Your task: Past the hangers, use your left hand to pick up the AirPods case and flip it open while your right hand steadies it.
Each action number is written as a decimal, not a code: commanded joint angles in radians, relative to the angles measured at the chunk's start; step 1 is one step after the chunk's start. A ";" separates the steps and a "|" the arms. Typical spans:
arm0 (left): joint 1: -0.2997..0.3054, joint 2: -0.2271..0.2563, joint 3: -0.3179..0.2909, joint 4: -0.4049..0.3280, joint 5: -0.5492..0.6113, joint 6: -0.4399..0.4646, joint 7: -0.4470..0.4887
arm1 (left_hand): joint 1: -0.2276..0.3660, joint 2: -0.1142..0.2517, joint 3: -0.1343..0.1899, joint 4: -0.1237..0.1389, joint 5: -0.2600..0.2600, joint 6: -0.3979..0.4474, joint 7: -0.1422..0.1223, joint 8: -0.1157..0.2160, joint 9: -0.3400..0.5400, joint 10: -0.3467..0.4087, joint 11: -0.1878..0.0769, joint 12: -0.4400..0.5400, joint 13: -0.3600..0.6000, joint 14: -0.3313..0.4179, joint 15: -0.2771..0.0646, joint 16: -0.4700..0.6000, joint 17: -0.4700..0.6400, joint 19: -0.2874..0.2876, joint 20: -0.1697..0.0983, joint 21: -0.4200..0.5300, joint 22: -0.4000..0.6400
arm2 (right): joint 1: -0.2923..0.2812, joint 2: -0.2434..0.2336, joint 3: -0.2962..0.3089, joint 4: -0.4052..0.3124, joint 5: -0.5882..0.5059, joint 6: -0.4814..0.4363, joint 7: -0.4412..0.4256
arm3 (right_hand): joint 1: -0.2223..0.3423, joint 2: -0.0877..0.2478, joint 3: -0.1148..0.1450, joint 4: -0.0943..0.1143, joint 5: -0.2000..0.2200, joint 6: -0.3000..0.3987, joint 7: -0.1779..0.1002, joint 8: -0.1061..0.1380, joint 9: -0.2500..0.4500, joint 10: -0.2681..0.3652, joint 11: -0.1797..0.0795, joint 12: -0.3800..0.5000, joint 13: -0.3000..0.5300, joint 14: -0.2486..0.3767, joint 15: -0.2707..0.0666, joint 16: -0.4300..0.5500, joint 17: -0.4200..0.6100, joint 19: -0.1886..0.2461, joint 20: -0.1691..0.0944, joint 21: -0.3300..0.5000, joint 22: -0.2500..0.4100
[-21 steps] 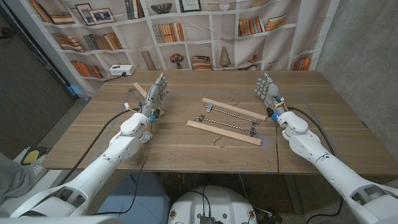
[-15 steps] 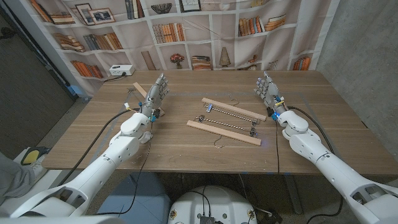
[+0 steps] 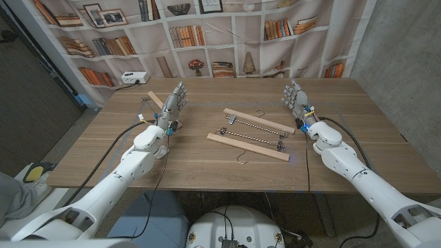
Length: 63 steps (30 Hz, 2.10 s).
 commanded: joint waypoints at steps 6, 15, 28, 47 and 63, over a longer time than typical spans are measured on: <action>0.012 0.032 0.004 -0.058 0.049 0.023 0.048 | 0.011 0.005 0.006 -0.005 0.003 0.001 -0.004 0.005 0.005 0.013 -0.002 0.007 0.002 -0.007 -0.001 0.005 0.003 -0.005 0.008 0.006 0.003 | -0.038 -0.036 0.008 -0.100 -0.016 -0.043 -0.053 | 0.008 0.001 0.004 -0.005 0.004 -0.002 0.012 0.005 0.005 0.003 0.008 0.003 0.003 -0.009 0.002 0.002 0.001 -0.005 0.003 0.003 0.005; 0.067 0.077 -0.006 -0.218 0.105 0.116 0.183 | 0.016 0.010 0.009 -0.010 0.002 0.013 0.002 0.008 0.005 0.026 0.005 0.011 0.002 -0.009 0.005 0.004 0.002 -0.012 0.007 0.005 0.003 | -0.020 -0.033 0.019 -0.049 0.009 -0.019 -0.005 | 0.010 0.003 0.005 -0.008 0.004 -0.006 0.013 0.004 0.005 -0.001 0.009 0.002 0.003 -0.013 0.002 0.001 0.000 -0.011 0.003 0.003 0.006; 0.057 0.067 0.002 -0.195 0.127 0.086 0.170 | 0.021 0.013 0.012 -0.016 0.001 0.018 0.004 0.008 0.005 0.036 0.004 0.014 0.001 -0.008 0.002 0.005 0.002 -0.010 0.002 0.007 0.003 | -0.006 -0.043 0.016 -0.029 0.004 -0.014 0.018 | 0.013 0.005 0.005 -0.011 0.004 -0.008 0.014 0.004 0.005 -0.005 0.009 0.001 0.002 -0.021 0.002 0.000 0.000 -0.019 0.002 0.003 0.006; 0.076 0.166 0.002 -0.320 0.236 0.208 0.239 | 0.051 0.028 0.028 -0.042 -0.004 0.026 0.009 0.008 0.006 0.063 0.001 0.022 0.002 -0.021 0.002 0.004 0.001 -0.020 0.006 0.007 0.002 | -0.031 -0.037 0.011 -0.078 0.006 -0.028 -0.010 | 0.016 0.009 0.006 -0.015 0.003 -0.011 0.015 0.003 0.005 -0.009 0.011 0.001 0.002 -0.028 0.003 0.000 -0.001 -0.026 0.004 0.004 0.006; 0.103 0.184 0.001 -0.351 0.306 0.242 0.296 | 0.054 0.005 0.020 -0.064 -0.009 0.066 0.018 0.012 0.005 0.107 0.007 0.034 0.004 0.030 -0.003 0.015 0.001 0.026 -0.034 0.020 0.001 | -0.041 -0.034 0.011 -0.097 0.005 -0.034 -0.026 | 0.020 0.013 0.006 -0.020 0.002 -0.016 0.008 0.003 0.005 -0.014 0.008 0.001 0.002 -0.030 0.000 0.003 0.000 -0.025 0.042 0.009 0.005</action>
